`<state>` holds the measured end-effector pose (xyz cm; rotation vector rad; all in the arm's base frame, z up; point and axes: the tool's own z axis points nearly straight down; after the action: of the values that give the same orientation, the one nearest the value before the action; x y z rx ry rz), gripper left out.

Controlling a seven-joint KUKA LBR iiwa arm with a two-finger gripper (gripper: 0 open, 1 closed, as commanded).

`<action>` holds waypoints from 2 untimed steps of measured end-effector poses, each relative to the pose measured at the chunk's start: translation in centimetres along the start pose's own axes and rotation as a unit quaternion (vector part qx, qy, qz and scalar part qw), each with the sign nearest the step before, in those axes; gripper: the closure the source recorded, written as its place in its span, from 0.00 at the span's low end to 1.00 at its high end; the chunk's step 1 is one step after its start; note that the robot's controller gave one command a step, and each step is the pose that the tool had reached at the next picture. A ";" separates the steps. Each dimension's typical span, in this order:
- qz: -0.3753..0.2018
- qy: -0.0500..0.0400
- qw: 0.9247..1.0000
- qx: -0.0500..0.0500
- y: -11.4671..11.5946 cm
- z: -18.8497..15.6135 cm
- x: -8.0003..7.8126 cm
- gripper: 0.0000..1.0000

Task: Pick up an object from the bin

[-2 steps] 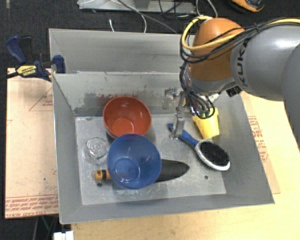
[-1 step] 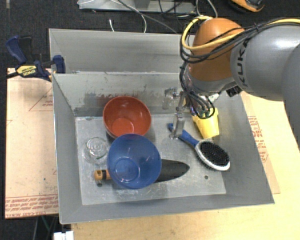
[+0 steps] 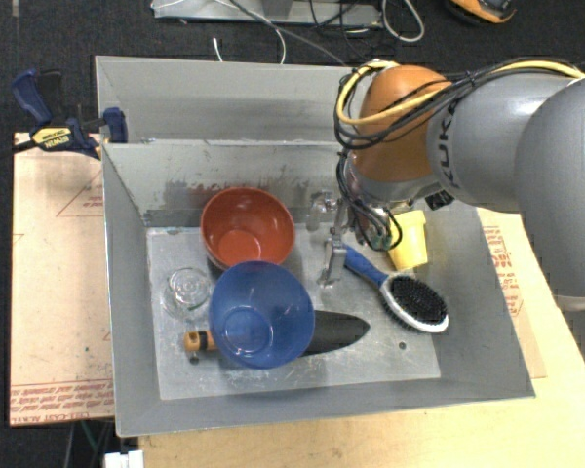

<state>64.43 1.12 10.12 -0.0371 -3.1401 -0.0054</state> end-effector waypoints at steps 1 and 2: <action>-0.050 -0.006 0.999 0.001 0.4 1.8 2.2 0.00; 0.004 -0.003 1.000 -0.001 2.1 2.9 -0.5 0.00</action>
Offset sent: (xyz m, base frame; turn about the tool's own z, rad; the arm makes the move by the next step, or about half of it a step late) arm 0.0067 0.0225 -0.0312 0.0100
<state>64.99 3.26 7.19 -0.0503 -3.1465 -0.0073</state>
